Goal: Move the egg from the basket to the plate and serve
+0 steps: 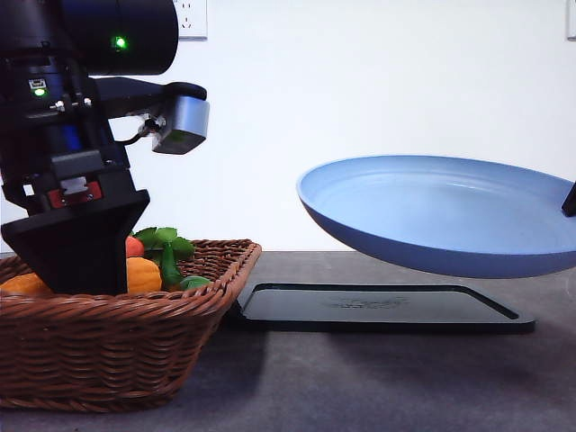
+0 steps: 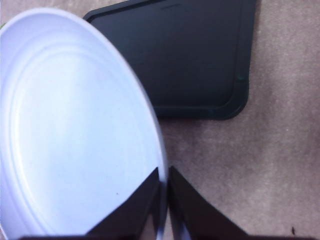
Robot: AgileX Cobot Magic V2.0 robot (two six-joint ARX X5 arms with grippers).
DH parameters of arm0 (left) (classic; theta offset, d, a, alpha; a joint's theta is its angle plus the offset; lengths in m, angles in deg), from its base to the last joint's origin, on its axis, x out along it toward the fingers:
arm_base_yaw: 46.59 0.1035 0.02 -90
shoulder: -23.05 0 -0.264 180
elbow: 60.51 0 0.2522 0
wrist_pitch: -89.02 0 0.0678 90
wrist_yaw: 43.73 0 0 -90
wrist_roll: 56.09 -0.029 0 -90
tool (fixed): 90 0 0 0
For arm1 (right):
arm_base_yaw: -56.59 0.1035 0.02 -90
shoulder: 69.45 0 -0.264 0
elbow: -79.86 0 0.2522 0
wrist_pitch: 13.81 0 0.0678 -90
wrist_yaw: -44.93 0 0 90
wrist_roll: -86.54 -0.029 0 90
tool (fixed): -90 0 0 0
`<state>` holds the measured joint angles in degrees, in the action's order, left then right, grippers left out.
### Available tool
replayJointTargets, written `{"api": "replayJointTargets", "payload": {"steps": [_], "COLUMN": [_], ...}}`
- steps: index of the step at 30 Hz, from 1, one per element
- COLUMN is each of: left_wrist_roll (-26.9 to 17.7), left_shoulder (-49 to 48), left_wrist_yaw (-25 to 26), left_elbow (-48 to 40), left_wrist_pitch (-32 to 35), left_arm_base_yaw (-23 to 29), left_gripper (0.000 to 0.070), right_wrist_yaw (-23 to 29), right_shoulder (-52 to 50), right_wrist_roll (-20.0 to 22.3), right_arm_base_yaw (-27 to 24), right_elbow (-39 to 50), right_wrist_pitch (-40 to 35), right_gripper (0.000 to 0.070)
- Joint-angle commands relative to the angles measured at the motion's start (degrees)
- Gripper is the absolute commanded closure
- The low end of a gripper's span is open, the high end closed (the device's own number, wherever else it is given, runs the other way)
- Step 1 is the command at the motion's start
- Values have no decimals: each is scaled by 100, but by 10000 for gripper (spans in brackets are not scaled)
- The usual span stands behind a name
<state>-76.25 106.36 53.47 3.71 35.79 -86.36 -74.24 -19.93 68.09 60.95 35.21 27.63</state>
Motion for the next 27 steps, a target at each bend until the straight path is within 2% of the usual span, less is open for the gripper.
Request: {"api": "replayJointTargets", "payload": {"steps": [1,12,19,27], "left_wrist_roll": [33,333,393,386], "left_shoulder": [107,109,109,109], "left_wrist_yaw": [-22,-133,-133,-133], "left_elbow": [87,87,87,89], "left_wrist_pitch": [-17,-262,-291,-269], "left_arm_base_yaw": [-42,-42,-42,-42], "left_gripper": [240,249,414,532], "right_wrist_yaw": [-44,-44,-44,-44], "right_shoulder": [11,11,11,11], "right_wrist_roll": [49,49,49,47], "right_arm_base_yaw": [-7,-7,-7,-7], "right_elbow": [-28,-28,-28,-28], "right_wrist_pitch": [-63,-68,-66,-66], "right_gripper": [700,700,700,700]}}
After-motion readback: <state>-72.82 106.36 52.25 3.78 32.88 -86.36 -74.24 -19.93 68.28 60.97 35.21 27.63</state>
